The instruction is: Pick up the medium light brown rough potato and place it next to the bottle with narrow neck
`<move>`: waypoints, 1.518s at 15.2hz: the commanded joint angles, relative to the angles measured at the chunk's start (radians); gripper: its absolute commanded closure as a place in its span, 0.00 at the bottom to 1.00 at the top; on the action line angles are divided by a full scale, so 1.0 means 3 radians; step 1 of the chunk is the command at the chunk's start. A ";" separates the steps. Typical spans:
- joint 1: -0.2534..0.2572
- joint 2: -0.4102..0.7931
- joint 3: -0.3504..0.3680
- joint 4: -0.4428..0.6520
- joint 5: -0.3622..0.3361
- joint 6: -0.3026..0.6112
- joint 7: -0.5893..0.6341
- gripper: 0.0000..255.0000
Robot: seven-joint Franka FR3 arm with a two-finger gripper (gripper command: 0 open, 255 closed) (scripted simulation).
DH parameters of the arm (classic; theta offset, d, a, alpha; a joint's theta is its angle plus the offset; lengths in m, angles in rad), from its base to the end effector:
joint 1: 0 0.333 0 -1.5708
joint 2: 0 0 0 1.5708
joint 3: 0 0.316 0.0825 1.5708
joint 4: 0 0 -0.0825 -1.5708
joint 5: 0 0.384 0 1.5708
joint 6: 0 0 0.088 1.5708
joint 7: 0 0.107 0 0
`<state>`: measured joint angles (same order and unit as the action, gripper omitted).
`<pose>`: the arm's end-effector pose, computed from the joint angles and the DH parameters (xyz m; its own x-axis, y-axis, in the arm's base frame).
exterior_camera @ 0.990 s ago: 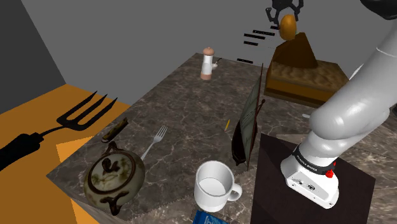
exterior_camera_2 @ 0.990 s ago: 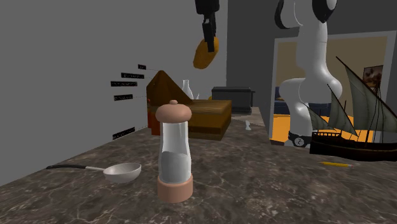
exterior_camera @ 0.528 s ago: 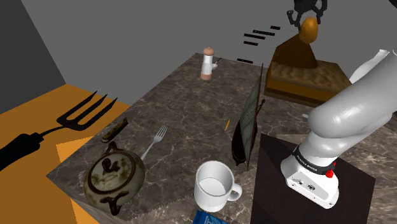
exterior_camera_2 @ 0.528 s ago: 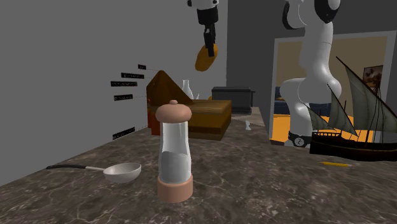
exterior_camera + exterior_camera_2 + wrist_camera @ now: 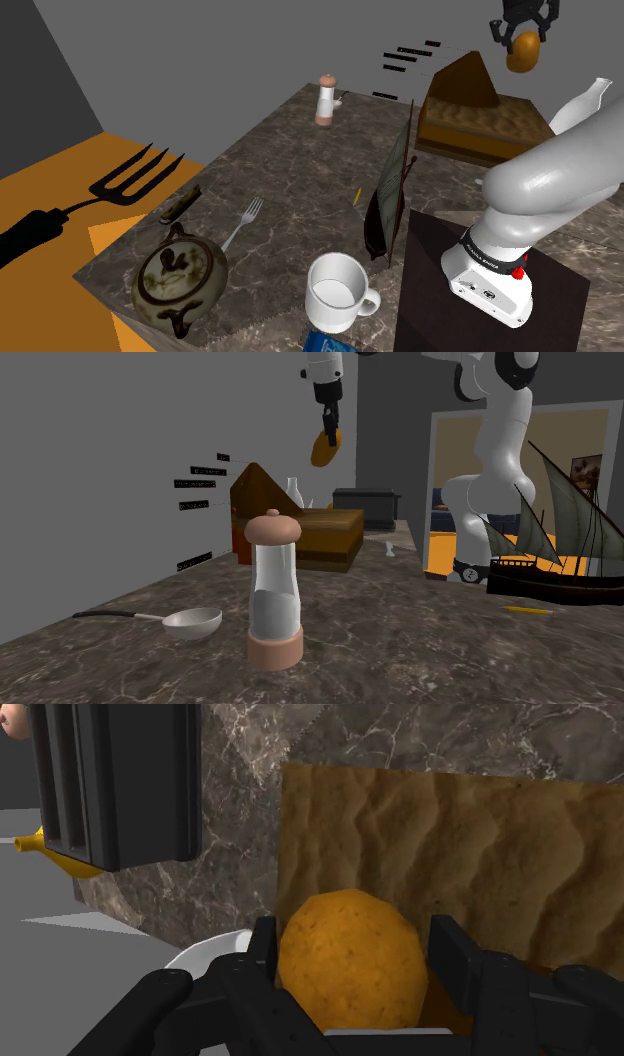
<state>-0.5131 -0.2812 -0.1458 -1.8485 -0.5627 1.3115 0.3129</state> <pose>0.2965 -0.3269 0.6328 0.4942 -0.8675 -0.0572 -0.7138 -0.4425 0.5429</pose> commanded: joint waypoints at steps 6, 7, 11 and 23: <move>-0.0216 -0.0156 -0.0377 -0.0181 -0.0244 0.0333 -0.0475 1.00; -0.0246 -0.0162 -0.0435 -0.0189 -0.0275 0.0383 -0.0544 1.00; -0.0367 -0.0149 -0.0674 -0.0182 -0.0384 0.0591 -0.0824 1.00; -0.0689 0.0301 -0.1486 0.0209 -0.0397 0.1305 -0.1735 1.00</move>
<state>-0.7110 -0.2115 -0.5676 -1.8000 -0.6888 1.6782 -0.1809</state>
